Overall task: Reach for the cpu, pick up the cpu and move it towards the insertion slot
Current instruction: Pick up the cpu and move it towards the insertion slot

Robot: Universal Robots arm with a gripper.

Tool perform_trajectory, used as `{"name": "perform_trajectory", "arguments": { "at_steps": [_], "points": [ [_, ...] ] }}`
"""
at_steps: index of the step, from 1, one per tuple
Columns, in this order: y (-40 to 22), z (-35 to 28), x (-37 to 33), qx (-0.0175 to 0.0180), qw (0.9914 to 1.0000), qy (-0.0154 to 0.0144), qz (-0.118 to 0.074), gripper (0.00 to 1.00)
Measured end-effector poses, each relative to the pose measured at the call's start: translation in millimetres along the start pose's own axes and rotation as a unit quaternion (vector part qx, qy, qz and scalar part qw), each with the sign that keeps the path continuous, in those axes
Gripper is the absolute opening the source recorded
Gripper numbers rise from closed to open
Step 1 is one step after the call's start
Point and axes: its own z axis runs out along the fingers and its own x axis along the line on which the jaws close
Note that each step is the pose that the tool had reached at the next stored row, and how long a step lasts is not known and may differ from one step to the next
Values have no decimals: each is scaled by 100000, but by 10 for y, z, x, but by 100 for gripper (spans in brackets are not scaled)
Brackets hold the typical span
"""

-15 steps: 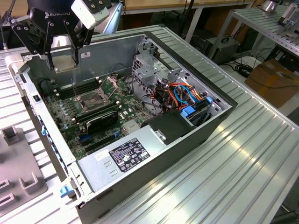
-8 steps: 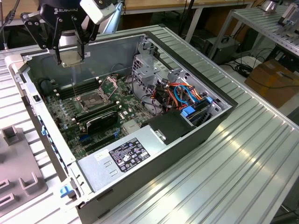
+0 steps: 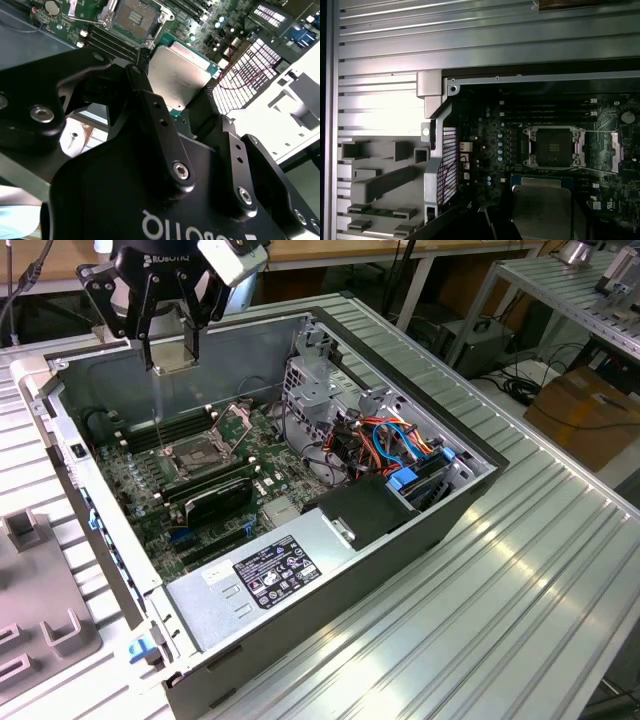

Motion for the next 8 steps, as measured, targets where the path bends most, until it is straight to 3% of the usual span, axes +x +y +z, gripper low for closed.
{"name": "perform_trajectory", "arguments": {
  "at_steps": [2, 8],
  "points": [
    [1, 3, -12, 2, 100000, -134, -42, 55],
    [1, 4, -14, 1, 100000, -155, -49, 55]
  ]
}}
